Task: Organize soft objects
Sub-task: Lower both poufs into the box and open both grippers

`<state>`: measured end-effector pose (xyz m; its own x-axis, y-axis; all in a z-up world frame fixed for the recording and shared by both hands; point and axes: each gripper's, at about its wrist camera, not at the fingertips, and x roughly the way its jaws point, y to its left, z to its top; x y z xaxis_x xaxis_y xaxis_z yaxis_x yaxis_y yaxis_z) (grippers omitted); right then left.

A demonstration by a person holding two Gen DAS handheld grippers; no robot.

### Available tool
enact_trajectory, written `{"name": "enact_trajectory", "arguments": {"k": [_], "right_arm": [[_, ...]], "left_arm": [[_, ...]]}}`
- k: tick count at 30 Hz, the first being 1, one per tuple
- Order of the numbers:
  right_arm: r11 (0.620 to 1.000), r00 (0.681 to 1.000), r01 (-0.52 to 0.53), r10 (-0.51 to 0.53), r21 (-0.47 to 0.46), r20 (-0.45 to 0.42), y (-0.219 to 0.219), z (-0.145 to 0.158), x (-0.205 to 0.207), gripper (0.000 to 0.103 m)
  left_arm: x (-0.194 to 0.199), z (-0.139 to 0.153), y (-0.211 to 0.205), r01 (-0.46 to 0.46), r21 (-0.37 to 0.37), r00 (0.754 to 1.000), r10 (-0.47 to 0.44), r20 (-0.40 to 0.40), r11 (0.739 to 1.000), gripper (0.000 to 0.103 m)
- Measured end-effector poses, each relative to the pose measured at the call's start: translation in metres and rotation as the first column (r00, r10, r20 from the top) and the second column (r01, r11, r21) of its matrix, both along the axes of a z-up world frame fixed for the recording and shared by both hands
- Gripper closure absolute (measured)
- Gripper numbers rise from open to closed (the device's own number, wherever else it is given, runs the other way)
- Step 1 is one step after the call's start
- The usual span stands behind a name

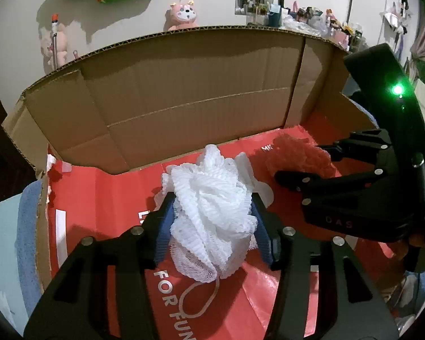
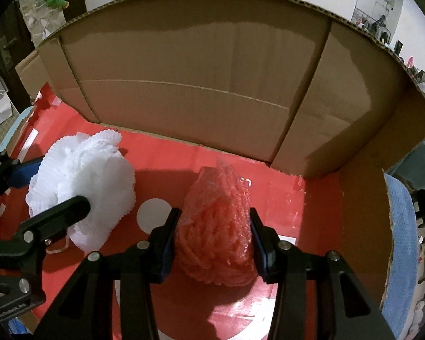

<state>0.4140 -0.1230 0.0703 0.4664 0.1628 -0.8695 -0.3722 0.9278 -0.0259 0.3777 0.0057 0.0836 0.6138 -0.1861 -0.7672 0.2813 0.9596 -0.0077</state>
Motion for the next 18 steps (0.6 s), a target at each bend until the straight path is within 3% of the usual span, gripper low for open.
{"name": "enact_trajectory", "arguments": {"k": [18], "right_arm": [[1.0,1.0,-0.003,0.003,0.018,-0.021,-0.001,0.006,0.017,0.051]], "left_arm": [[0.007,0.0,0.0,-0.008,0.006,1.0,0.008,-0.02,1.0,0.029]]}}
